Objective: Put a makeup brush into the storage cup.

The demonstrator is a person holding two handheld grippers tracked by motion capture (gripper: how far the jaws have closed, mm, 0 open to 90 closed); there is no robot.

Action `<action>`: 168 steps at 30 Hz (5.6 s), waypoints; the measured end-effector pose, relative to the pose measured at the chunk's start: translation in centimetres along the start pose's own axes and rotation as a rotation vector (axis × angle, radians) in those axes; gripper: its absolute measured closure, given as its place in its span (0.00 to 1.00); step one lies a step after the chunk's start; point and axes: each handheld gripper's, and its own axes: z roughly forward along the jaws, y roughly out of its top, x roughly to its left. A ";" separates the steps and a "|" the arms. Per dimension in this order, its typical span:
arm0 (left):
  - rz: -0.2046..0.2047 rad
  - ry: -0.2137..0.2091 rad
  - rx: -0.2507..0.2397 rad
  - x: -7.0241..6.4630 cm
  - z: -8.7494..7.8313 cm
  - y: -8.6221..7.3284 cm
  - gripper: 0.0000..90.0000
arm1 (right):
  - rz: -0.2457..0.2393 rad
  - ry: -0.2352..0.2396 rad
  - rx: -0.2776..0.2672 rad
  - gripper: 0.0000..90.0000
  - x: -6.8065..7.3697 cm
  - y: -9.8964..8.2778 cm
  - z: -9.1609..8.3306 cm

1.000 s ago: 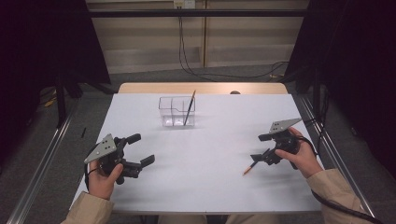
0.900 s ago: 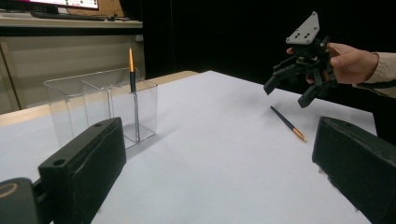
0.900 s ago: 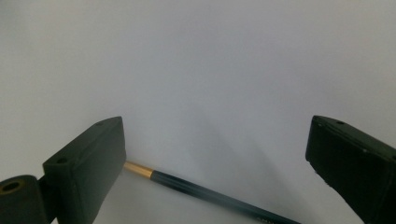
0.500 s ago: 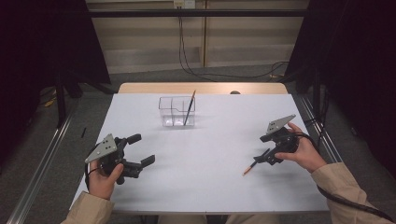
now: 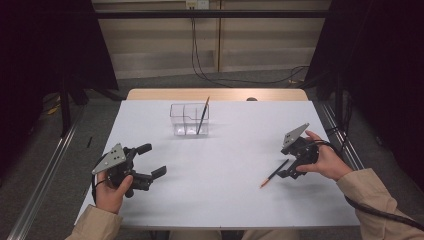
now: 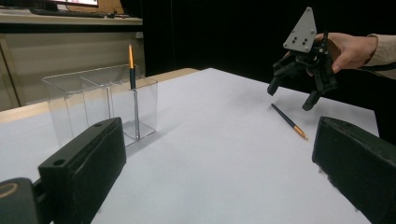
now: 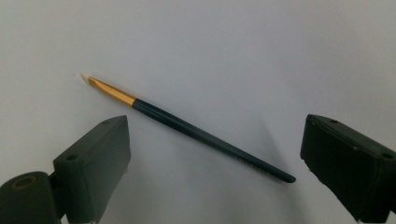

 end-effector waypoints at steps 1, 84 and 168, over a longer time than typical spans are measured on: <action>-0.003 0.001 0.000 0.0 0.0 0.0 0.03 | -0.006 -0.003 0.011 0.09 -0.1 0.0 0.0; -0.001 -0.020 0.040 0.1 1.0 -0.5 0.04 | 0.000 0.063 0.143 0.94 0.2 -0.1 1.1; -0.017 -0.043 0.028 -0.2 3.5 -0.3 0.03 | 0.159 0.089 -0.864 0.94 4.8 2.1 1.1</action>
